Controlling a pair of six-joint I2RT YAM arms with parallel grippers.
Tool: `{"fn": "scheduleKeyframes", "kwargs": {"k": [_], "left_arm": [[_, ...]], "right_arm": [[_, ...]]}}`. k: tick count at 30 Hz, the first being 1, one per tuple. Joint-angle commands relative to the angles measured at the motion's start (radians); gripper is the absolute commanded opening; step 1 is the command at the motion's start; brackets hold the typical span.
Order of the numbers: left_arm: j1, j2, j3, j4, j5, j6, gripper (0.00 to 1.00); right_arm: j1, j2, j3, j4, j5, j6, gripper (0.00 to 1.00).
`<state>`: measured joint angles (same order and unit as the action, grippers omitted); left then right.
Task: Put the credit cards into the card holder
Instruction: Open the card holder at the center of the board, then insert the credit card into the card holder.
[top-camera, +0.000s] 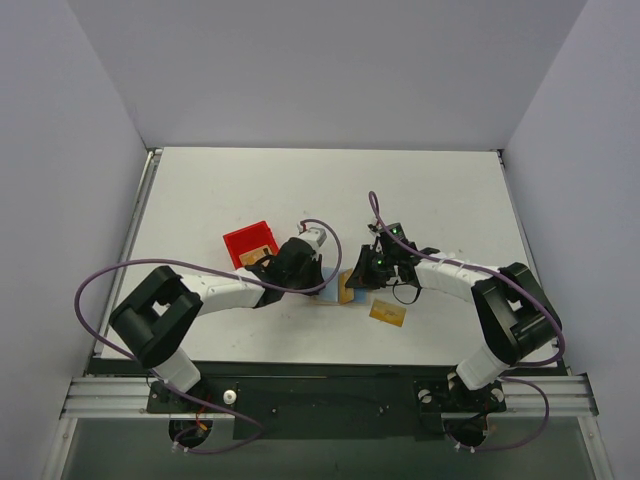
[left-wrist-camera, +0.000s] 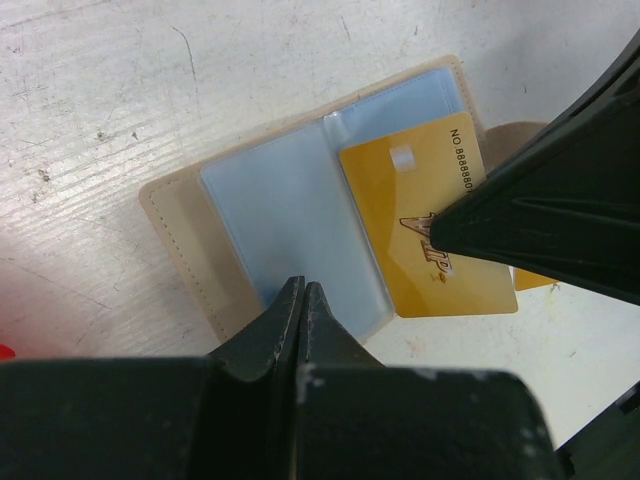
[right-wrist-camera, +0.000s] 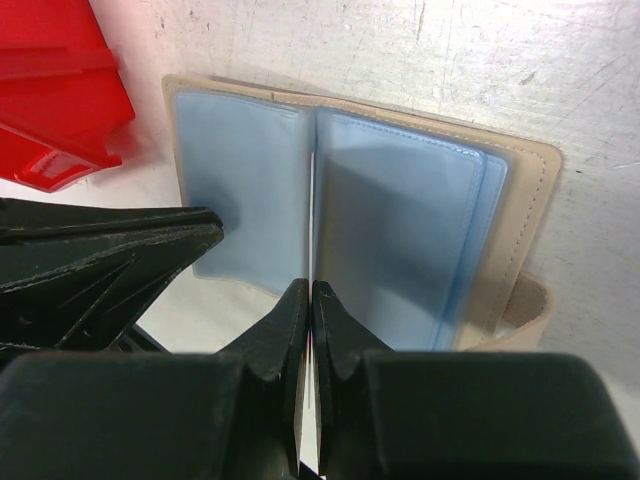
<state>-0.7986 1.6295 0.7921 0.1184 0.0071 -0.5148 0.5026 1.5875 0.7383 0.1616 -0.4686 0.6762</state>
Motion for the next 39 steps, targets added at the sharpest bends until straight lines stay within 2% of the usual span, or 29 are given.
{"fn": "scheduleKeyframes", "kwargs": {"k": [1, 16, 39], "left_arm": [[0.004, -0.003, 0.013, 0.046, -0.027, 0.012, 0.00], [0.044, 0.010, -0.019, 0.050, -0.039, 0.019, 0.00], [0.044, 0.049, -0.059, 0.072, -0.022, 0.016, 0.00]], "right_arm": [[-0.009, -0.001, -0.001, 0.009, -0.007, -0.004, 0.00], [-0.012, 0.002, -0.001, 0.006, -0.008, -0.007, 0.00], [-0.024, -0.050, -0.008, 0.016, -0.031, -0.006, 0.00]]}}
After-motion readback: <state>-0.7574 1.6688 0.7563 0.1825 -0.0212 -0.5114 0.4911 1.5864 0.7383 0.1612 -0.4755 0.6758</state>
